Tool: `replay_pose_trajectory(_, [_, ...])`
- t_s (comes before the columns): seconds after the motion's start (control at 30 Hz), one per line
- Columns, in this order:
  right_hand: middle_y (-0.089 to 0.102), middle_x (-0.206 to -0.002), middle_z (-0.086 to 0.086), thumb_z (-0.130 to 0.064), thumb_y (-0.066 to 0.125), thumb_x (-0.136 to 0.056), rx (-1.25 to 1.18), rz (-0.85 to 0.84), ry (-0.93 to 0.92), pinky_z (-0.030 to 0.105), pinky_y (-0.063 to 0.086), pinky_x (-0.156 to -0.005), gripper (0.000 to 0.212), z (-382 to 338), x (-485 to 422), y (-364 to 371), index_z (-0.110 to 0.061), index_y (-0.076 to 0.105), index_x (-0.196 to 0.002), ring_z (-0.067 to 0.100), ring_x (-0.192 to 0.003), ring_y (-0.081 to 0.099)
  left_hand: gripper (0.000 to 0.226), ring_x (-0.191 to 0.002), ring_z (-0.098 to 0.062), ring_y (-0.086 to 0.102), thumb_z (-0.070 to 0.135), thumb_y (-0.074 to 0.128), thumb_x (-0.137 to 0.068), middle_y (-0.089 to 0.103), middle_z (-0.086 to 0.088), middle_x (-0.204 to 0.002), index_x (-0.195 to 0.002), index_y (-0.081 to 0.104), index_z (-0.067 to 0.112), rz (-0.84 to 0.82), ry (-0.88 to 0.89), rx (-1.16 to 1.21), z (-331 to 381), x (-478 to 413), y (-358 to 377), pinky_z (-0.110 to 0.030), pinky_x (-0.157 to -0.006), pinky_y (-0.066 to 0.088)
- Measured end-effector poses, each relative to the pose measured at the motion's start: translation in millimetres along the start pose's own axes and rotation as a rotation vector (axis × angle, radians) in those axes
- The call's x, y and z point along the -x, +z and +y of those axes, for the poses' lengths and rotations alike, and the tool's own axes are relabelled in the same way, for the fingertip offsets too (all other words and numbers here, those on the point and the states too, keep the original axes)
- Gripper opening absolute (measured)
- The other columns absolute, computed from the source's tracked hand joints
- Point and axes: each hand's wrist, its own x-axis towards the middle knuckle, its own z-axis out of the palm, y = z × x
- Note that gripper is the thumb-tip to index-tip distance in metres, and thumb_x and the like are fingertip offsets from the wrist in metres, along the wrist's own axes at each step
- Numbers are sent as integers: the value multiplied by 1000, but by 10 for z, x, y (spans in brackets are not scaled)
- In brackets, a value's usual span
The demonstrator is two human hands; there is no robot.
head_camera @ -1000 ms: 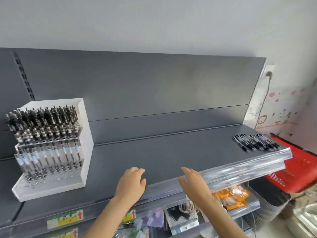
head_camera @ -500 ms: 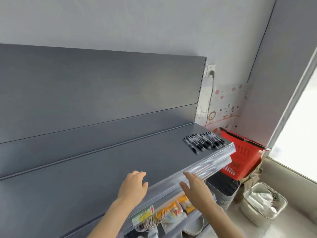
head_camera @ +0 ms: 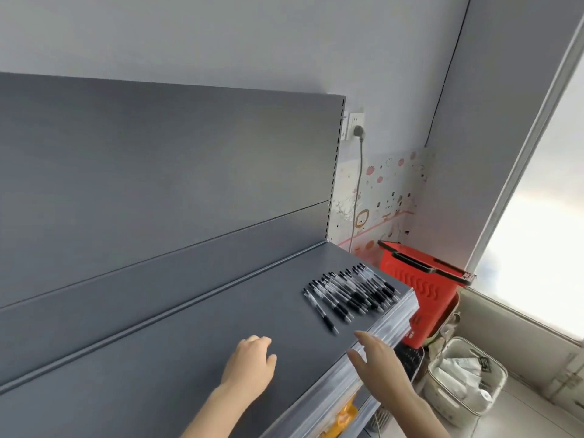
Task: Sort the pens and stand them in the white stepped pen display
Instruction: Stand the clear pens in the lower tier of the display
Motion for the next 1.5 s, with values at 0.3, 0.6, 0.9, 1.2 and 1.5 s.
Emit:
replay_pose_trajectory(0.3, [50, -132, 6, -24, 41, -96, 0, -11, -21, 32, 41, -97, 39, 295, -957, -195, -9, 44, -133, 23, -123, 46, 28, -105, -20, 52, 30, 42, -95, 47, 0, -96, -107, 56, 9, 28, -198, 46, 383, -730, 215, -30, -85, 43])
replay_pose_trajectory(0.6, [49, -125, 10, -30, 43, -96, 250, -140, -192, 31, 40, -93, 31, 596, -1730, -472, -6, 52, -114, 26, -120, 43, 34, -104, -26, 55, 44, 41, -95, 53, -9, -112, -89, 48, 11, 47, -432, 61, 1254, -1336, 403, -31, -80, 43])
replay_pose_trajectory(0.9, [46, -129, 10, -41, 46, -95, 346, -261, -324, 32, 45, -93, 43, 607, -2018, -375, -8, 51, -122, 24, -120, 46, 50, -119, -25, 41, 41, 51, -90, 38, -8, -130, -126, 47, 7, 47, -606, -73, 1590, -1670, 573, -32, -89, 45])
replay_pose_trajectory(1.2, [55, -116, 11, -13, 46, -95, 234, -308, -357, 27, 43, -70, 16, 440, -2083, -320, -7, 53, -108, 25, -99, 61, 33, -116, -26, 41, 4, 43, -91, 36, -10, -126, -124, 43, 5, 66, -672, -141, 1305, -1436, 503, -32, -91, 45])
replay_pose_trajectory(1.5, [22, -51, -2, -4, 54, -74, -190, -398, -276, 25, 16, -46, 40, 490, -2125, -438, -16, 21, -55, 14, -47, 18, 23, -106, -30, 53, 0, 39, -89, 49, -14, -115, -111, 49, 2, 154, -739, 27, 1073, -1154, 434, -31, -83, 44])
